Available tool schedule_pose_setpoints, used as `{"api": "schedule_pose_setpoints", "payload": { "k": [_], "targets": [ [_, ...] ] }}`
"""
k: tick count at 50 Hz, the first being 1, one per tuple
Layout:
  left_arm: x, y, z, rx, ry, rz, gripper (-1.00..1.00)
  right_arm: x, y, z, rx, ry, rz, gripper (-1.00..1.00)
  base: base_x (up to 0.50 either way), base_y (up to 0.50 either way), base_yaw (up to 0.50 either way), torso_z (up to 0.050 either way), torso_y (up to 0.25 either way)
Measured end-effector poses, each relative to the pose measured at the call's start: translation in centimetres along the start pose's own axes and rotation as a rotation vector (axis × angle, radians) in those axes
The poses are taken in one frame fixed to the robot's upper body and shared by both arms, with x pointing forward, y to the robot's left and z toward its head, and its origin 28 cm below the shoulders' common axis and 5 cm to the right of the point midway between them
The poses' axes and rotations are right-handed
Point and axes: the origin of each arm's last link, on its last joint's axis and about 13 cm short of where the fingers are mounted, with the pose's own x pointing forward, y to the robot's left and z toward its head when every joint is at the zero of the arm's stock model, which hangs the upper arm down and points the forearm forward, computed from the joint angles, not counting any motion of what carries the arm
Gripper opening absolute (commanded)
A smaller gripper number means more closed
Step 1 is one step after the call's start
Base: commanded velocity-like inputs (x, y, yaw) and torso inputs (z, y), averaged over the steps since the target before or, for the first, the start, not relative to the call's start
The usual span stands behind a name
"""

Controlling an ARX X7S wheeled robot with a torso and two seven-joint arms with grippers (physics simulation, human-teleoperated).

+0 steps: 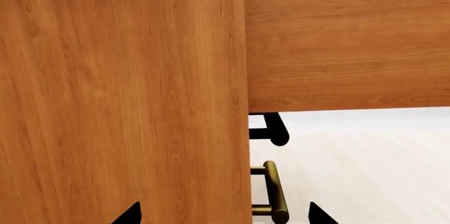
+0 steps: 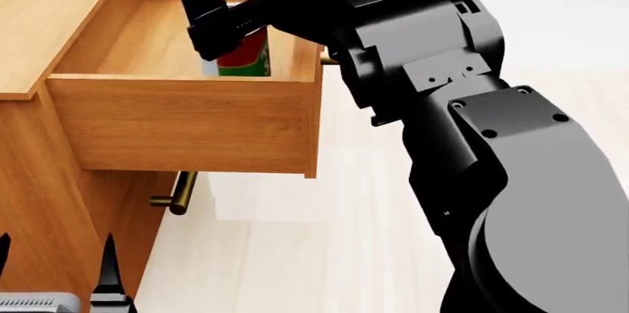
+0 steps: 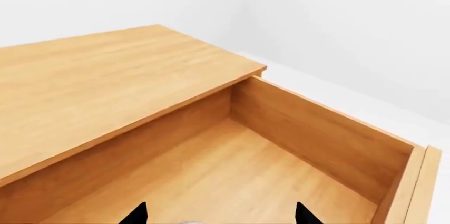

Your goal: Put the ketchup in the top drawer of the cabinet.

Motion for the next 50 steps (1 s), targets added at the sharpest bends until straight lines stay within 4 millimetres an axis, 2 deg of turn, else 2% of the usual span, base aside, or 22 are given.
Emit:
{"api": "schedule_pose_setpoints", "payload": {
  "k": [12,28,39,50],
  "targets": [
    [0.0,0.0,0.0,-0.002,0.003,0.000,1.00,-0.1,-0.1,0.9,0.000,-0.082,-0.029,1.00,0.00,0.00,0.00,0.000,0.000],
    [0.0,0.0,0.1,0.002,0.000,-0.003,1.00,-1.4,-0.3,5.8,0.034,-0.329,-0.124,1.00,0.00,0.00,0.00,0.000,0.000],
    [-0.1,0.0,0.8,0.003,-0.020,-0.004,1.00,-3.2,-0.5,8.8,0.036,-0.511,-0.193,1.00,0.00,0.00,0.00,0.000,0.000],
    [-0.2,0.0,1.7,0.004,-0.056,-0.009,1.00,-6.5,0.7,9.4,0.006,-0.656,-0.223,1.00,0.00,0.00,0.00,0.000,0.000]
  ]
}}
